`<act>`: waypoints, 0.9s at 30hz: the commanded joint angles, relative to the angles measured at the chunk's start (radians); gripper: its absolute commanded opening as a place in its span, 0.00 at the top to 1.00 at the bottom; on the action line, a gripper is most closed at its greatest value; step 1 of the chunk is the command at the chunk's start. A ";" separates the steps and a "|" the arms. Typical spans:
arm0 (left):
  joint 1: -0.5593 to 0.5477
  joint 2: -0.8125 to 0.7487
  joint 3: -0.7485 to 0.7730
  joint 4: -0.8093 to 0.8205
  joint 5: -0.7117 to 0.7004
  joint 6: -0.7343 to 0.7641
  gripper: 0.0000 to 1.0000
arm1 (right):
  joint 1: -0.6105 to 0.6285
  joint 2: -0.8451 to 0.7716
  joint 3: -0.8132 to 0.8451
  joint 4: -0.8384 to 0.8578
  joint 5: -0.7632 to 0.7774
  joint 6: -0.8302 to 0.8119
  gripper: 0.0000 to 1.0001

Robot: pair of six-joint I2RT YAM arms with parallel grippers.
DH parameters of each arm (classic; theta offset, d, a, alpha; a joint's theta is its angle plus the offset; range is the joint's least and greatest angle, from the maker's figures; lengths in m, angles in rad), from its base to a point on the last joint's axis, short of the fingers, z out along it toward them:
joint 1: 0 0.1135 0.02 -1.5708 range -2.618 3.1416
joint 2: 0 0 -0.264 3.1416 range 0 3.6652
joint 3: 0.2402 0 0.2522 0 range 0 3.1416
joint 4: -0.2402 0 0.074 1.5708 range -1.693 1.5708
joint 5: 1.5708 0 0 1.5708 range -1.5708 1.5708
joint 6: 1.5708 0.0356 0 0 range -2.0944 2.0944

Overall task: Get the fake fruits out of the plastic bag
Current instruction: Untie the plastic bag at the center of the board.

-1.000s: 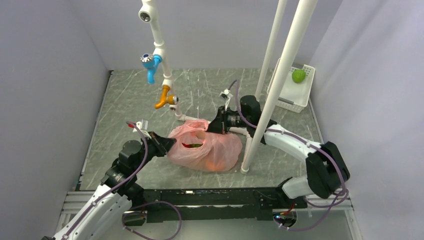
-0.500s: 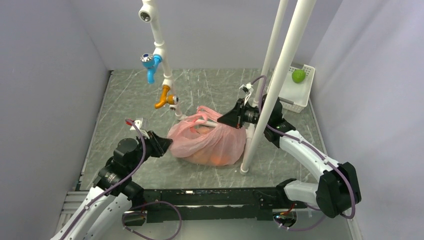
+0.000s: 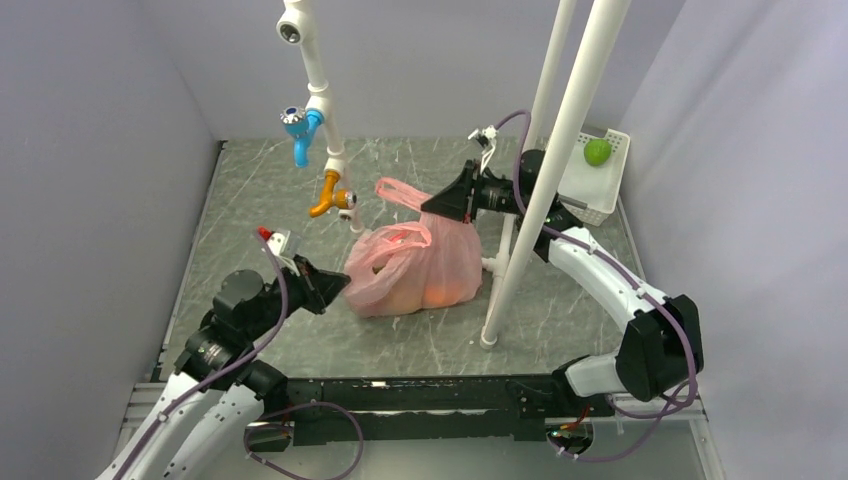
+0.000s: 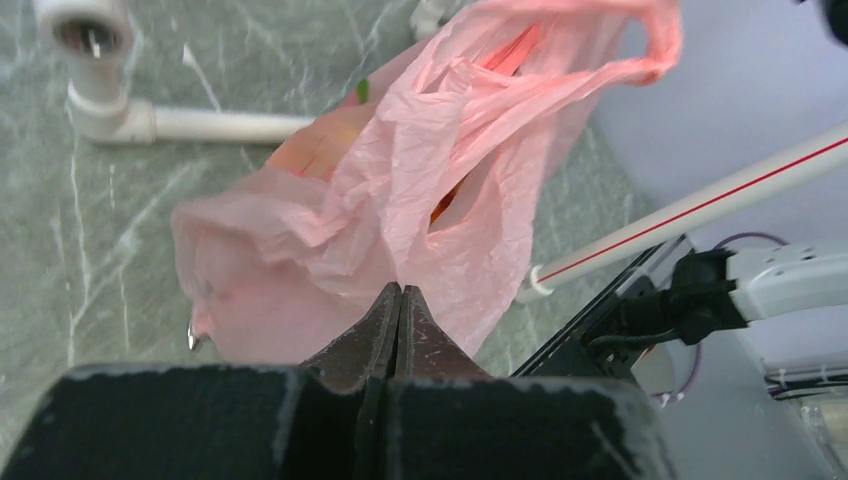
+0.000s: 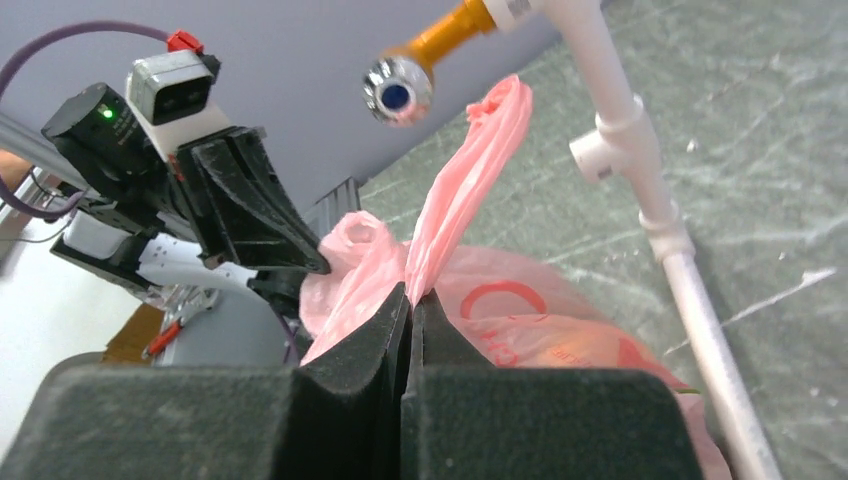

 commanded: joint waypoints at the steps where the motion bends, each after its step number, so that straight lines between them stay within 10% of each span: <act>1: 0.000 0.001 0.128 0.061 0.020 0.015 1.00 | -0.002 0.018 0.150 0.066 -0.042 0.019 1.00; 9: 0.001 -0.055 0.148 -0.034 -0.122 0.014 0.97 | 0.004 0.058 0.146 0.112 -0.069 0.033 1.00; 16: 0.000 -0.044 0.202 -0.167 -0.078 0.047 0.42 | 0.013 0.018 -0.030 0.095 -0.069 -0.007 0.67; 27: -0.013 0.142 0.387 -0.150 0.135 0.121 0.35 | 0.041 -0.091 -0.062 -0.141 -0.009 -0.141 0.61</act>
